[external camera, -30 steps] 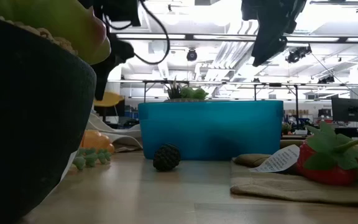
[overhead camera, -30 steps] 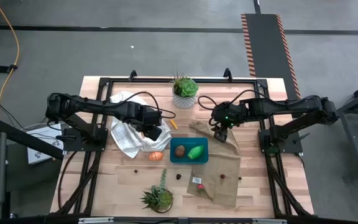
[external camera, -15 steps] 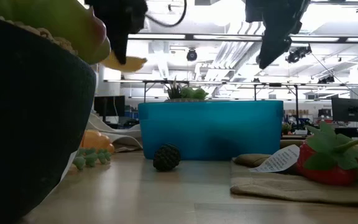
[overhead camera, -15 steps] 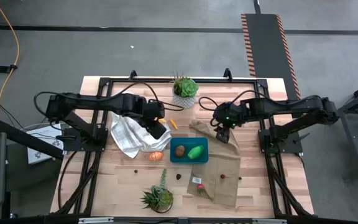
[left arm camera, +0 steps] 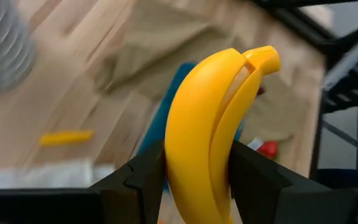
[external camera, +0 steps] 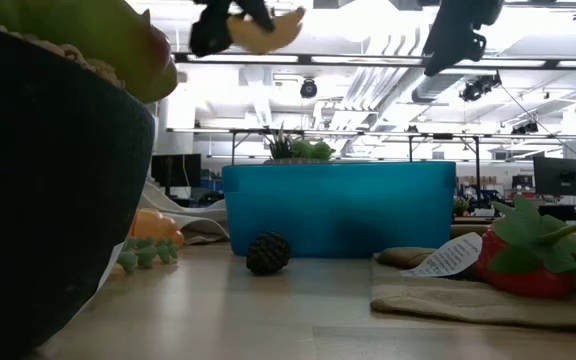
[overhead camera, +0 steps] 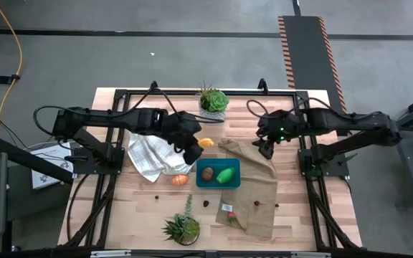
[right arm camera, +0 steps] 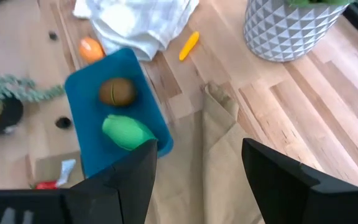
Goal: Pick and placing Produce into tupperware
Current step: Put the yellow banana into the blue bin, then put the red cherry into the blue bin
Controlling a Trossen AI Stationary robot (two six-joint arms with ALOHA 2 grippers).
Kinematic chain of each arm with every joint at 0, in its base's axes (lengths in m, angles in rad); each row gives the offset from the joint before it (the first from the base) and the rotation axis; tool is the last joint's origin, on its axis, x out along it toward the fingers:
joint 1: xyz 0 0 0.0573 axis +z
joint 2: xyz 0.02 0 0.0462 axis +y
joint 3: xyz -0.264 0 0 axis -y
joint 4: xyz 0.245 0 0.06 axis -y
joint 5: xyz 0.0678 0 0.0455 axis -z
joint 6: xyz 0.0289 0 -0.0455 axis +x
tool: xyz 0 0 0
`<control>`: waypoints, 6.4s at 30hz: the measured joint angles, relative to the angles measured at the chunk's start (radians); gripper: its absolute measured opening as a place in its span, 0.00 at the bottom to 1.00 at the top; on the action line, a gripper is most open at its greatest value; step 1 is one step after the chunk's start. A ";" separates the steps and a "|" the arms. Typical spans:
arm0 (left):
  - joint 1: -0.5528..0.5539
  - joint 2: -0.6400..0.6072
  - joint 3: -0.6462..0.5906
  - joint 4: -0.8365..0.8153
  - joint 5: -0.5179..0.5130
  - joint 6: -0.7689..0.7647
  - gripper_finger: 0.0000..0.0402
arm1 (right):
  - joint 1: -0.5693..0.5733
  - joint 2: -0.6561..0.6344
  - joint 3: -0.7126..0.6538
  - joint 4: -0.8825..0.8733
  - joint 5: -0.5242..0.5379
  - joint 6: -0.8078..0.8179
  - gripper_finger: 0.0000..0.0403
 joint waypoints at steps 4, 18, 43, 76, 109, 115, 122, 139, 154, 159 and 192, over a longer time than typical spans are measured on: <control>-0.048 0.000 0.000 0.087 -0.020 0.095 0.37 | -0.001 -0.027 0.000 0.001 0.000 0.003 0.56; -0.137 0.170 0.000 0.203 -0.095 0.158 0.37 | -0.001 -0.026 0.000 0.010 0.000 0.007 0.56; -0.129 0.381 0.000 0.193 -0.068 0.113 0.37 | -0.001 -0.026 0.000 0.000 0.000 0.007 0.56; -0.129 0.375 0.000 0.212 -0.002 0.112 0.51 | -0.001 -0.026 0.000 -0.016 -0.001 -0.012 0.56; 0.006 0.330 0.711 -0.604 0.068 0.369 0.01 | 0.167 -0.331 -0.345 0.179 -0.019 0.448 0.56; 0.038 0.287 0.711 -0.646 0.029 0.382 0.02 | 0.288 -0.290 -0.344 0.242 0.094 0.570 0.56; 0.084 0.207 0.694 -0.771 -0.017 0.415 0.01 | 0.403 -0.199 -0.343 0.317 0.142 0.736 0.56; 0.158 -0.367 0.116 -0.508 -0.020 0.318 0.00 | 0.606 0.089 -0.281 0.445 0.203 1.137 0.56; 0.159 -0.690 -0.368 -0.310 0.037 0.111 0.01 | 0.687 0.423 0.184 -0.201 0.012 1.570 0.51; 0.159 -0.695 -0.408 -0.310 0.037 0.104 0.00 | 0.675 0.534 0.223 -0.213 -0.060 1.642 0.51; 0.159 -0.694 -0.425 -0.316 0.299 -0.169 0.00 | 0.640 0.521 0.021 -0.032 -0.142 0.474 0.51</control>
